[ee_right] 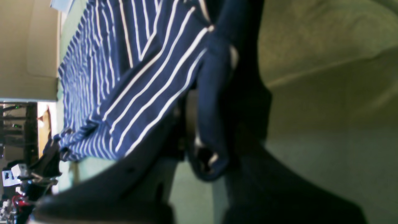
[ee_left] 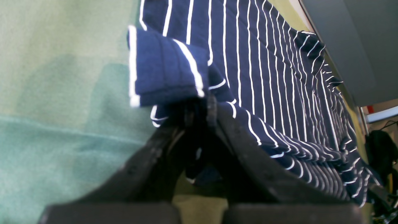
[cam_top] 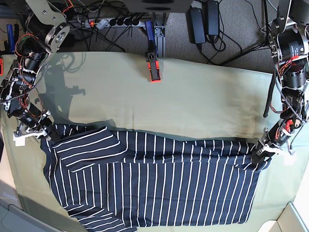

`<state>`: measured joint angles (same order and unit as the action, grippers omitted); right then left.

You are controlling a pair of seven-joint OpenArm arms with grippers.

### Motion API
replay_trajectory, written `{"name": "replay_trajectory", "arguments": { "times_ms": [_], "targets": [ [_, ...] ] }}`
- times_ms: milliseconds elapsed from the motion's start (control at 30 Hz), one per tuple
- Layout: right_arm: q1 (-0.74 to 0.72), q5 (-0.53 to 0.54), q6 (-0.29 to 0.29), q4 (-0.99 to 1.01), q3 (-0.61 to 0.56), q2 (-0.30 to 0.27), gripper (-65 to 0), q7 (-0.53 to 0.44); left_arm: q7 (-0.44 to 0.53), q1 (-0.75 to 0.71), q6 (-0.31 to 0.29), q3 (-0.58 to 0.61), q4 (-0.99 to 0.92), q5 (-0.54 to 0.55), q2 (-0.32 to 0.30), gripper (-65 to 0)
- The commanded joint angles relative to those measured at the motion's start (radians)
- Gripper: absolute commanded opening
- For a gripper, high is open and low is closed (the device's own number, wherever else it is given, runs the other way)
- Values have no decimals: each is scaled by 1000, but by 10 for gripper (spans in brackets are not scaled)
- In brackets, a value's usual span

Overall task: Fold the T-shirt properly
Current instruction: 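Drag the folded shirt with both grippers back toward the robot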

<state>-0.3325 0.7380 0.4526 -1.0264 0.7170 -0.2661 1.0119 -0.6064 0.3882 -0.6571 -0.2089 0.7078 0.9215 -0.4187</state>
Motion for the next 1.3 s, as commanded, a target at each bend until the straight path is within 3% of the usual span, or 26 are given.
{"name": "replay_trajectory", "arguments": {
  "times_ms": [0,200,567,900,1033,1267],
  "targets": [
    [-25,36,23,-15,1,-19,-650,8,7,24,-41,-3,29,34,-25,-650],
    [-14,105,23,-16,1,-49,-650,105,-66,-44,-41,-3,124,97,-56,-650],
    [81,186,42,-24,1,-109,-650,140,-72,-222,-41,-3,325,138,-84,-650],
    [158,270,61,-28,2,-219,-650,164,-84,-230,-41,-3,340,146,-137,-650],
    [179,295,61,-29,2,-265,-650,171,-120,-230,-41,-3,340,198,-170,-650],
    [198,321,72,-29,2,-291,-650,190,-175,-243,-41,-3,353,254,-189,-650]
  ]
}}
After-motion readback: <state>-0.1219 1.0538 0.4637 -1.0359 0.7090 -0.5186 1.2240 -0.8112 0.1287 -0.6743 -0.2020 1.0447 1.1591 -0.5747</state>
